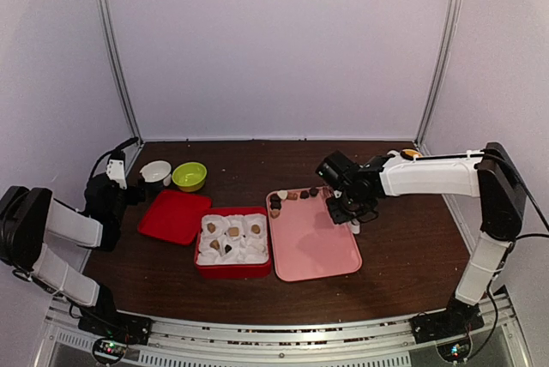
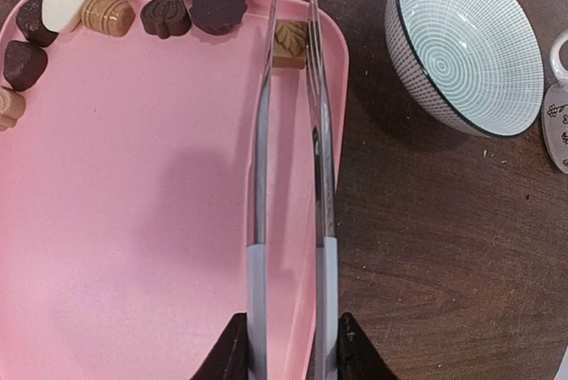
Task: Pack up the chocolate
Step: Pick up the fake chocolate from the plate, then place the fake chocolate in the empty pocket of the box.
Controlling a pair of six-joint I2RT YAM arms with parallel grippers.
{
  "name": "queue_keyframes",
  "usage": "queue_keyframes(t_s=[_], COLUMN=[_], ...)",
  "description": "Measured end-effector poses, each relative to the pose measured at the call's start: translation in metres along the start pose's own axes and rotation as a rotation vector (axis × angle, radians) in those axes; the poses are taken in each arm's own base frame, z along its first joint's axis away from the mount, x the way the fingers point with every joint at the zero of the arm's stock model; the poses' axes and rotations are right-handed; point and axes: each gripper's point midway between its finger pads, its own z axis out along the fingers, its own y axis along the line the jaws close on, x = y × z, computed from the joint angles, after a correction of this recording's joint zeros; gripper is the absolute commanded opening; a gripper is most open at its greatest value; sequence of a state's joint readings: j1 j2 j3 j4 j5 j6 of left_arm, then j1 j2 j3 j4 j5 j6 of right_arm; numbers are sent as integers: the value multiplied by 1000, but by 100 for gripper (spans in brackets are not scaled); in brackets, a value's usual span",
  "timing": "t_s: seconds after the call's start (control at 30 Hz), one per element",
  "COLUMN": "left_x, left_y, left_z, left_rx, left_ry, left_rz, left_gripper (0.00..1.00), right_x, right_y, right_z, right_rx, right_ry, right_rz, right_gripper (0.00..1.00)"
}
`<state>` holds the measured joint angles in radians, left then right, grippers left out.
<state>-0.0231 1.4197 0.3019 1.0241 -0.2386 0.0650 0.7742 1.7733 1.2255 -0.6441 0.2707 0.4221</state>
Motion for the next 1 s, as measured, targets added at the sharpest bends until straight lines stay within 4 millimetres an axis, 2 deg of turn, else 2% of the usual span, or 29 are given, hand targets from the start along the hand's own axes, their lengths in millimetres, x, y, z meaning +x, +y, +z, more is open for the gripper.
queue_keyframes(t_s=[0.13,0.3,0.5,1.0], left_x=[0,0,0,0], left_y=[0,0,0,0], left_z=[0,0,0,0], left_rx=[0,0,0,0], left_ry=[0,0,0,0], left_rz=[0,0,0,0], left_gripper=[98,98,98,98], right_x=[-8,-19,-16,5], right_y=[-4,-4,10,46], right_z=[-18,-53,-83,-103], right_rx=[-16,-61,-132,-245], right_ry=[-35,-114,-165,-162], right_rz=[12,13,-43,-170], right_gripper=[24,24,24,24])
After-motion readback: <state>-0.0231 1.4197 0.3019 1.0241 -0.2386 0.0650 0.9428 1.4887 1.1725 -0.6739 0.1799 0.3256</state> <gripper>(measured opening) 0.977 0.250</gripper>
